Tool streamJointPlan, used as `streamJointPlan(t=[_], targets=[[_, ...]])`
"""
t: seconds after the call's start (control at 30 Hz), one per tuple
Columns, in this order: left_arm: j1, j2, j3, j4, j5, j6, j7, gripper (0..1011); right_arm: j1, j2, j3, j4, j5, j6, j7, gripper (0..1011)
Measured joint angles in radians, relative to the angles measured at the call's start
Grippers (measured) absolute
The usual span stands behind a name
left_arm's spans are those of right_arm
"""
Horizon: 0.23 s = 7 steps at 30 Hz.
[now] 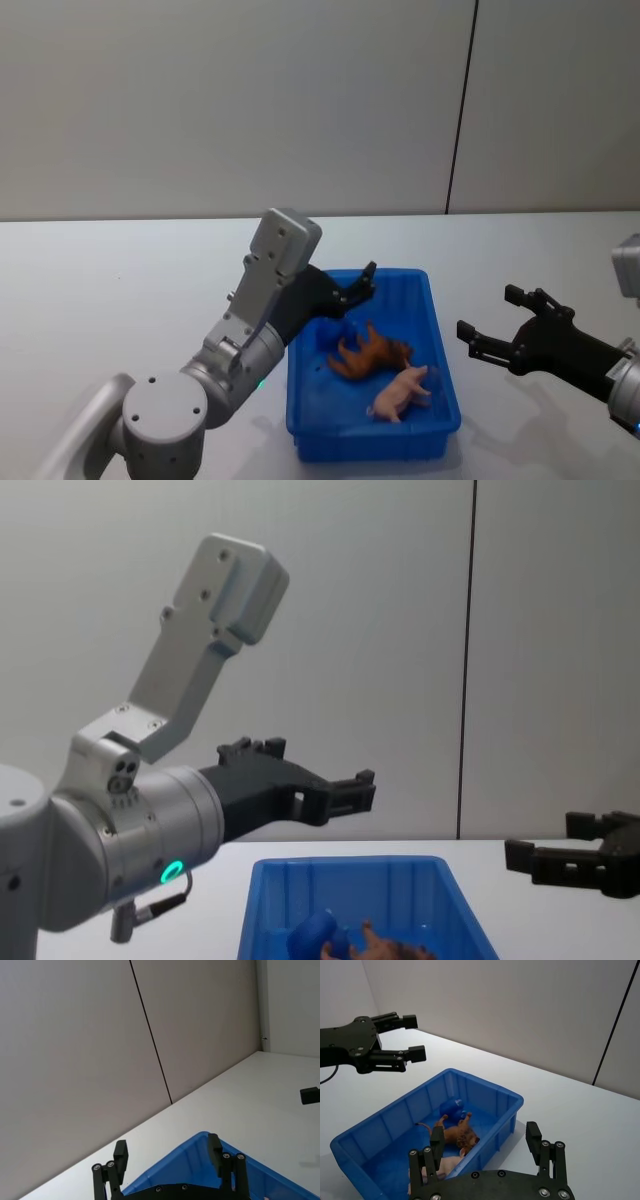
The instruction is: Pick up the two dolls from the table and place them into the box.
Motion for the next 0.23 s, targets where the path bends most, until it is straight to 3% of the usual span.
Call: streamJointPlan(t=[0.23], targets=[[-0.003,0.002,-0.007,-0.009,0.009,-0.017,0.000,1001,0.000,0.000,0.000,0.000,0.000,0.000,0.000,1001]])
